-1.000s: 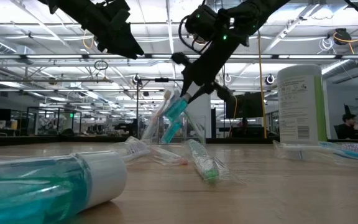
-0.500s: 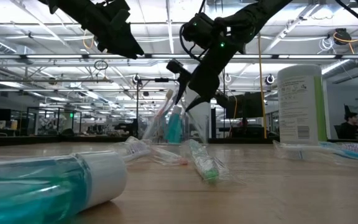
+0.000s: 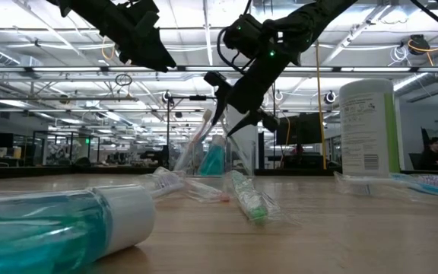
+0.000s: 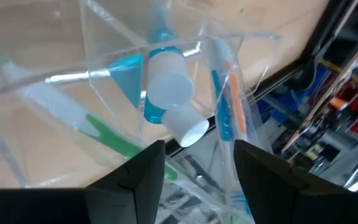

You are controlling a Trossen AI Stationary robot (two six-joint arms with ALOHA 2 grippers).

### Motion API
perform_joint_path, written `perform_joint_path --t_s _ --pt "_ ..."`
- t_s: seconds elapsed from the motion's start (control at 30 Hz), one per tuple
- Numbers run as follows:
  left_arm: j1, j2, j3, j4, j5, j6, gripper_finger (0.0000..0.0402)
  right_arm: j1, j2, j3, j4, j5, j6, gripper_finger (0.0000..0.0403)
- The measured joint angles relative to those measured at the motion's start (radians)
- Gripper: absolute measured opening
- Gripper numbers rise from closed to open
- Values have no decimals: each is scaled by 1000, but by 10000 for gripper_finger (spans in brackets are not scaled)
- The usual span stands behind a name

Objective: Pick & Place toothbrushing station
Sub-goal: Put the top blue mouthwash into the transparent organizer

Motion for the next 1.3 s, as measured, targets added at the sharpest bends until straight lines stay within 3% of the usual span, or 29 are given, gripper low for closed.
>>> perform_joint_path --t_s 0.27,0.4,0.6,0.9,1.3 --pt "0 0 0 -8 0 0 244 7 -13 -1 -3 2 291 183" --pt "0 0 0 -7 0 -1 244 6 -15 -1 -42 0 356 183" --pt "0 0 0 -7 1 -5 244 0 -14 -1 -147 -3 369 183" --pt "0 0 0 -7 1 -5 244 3 -14 -1 -122 -105 377 183" --pt "0 0 0 -7 2 -4 244 3 -14 -1 -44 -128 375 181"
